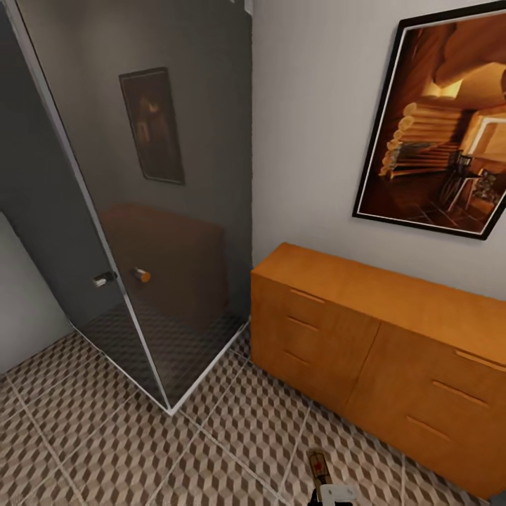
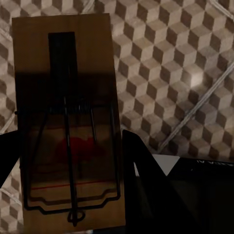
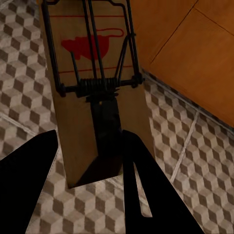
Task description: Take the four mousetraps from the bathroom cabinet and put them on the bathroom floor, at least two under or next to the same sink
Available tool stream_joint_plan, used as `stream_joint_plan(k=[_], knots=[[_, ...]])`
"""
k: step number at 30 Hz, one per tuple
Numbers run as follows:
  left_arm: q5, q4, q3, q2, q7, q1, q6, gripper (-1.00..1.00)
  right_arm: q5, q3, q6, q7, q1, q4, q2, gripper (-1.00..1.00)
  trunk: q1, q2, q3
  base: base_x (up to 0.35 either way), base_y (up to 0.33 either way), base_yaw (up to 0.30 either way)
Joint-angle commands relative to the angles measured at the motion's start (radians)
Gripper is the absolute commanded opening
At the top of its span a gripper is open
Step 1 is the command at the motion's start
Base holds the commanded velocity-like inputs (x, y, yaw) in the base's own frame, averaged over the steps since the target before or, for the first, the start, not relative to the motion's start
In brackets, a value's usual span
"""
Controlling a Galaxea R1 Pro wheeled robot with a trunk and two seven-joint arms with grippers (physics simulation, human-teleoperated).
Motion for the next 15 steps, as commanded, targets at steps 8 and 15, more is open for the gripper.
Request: stream_joint_plan(k=[8,15], knots=[[0.007,-0.003,-0.008,0.002,0.005,-0.002,-0.007,-1.0,-0.009,0.009,-0.004,-0.004,-0.001,0.0,0.0,-1.0,-0.031,0.055,0.028,0.0,0.0,0.285],[0.007,-0.003,-0.008,0.002,0.005,-0.002,-0.007,-1.0,-0.009,0.009,-0.004,-0.004,-0.001,0.0,0.0,-1.0,-0.057,0.104,0.054,0.0,0.0,0.285]])
